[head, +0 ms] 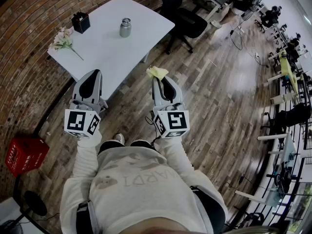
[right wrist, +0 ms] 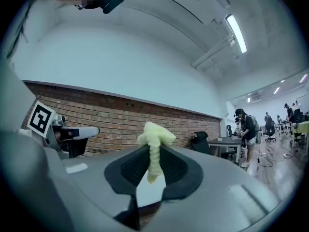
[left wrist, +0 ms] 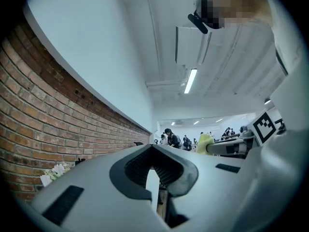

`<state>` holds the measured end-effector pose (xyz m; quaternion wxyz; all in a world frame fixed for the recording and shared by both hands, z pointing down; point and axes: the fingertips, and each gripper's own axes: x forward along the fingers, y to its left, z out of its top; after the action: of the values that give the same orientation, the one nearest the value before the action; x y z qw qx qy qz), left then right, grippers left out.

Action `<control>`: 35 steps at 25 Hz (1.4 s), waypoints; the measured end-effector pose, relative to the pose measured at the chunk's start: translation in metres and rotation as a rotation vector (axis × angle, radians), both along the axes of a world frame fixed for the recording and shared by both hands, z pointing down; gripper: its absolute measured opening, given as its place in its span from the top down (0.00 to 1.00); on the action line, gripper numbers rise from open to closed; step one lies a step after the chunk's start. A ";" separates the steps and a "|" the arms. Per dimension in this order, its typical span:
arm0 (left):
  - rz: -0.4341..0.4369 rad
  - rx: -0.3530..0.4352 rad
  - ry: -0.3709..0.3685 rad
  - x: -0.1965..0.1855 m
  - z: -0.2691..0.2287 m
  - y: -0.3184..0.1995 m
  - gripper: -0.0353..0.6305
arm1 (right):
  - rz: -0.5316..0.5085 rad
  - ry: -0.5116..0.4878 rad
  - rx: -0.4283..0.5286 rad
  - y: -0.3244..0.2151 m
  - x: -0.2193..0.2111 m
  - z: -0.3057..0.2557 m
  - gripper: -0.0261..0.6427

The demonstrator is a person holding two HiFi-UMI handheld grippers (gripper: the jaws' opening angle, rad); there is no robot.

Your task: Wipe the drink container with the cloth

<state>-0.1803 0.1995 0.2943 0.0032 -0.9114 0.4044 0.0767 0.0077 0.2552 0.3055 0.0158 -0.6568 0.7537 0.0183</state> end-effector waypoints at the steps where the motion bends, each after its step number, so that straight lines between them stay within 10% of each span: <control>1: 0.001 0.000 0.000 0.000 -0.001 -0.002 0.95 | 0.000 0.001 0.000 -0.002 -0.001 -0.001 0.86; 35: 0.085 -0.013 0.017 -0.010 0.005 -0.090 0.95 | 0.074 0.005 0.000 -0.077 -0.015 0.001 0.86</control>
<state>-0.1899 0.1092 0.2992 -0.0093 -0.9269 0.3660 0.0821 -0.0077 0.1781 0.3067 0.0132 -0.6843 0.7288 0.0206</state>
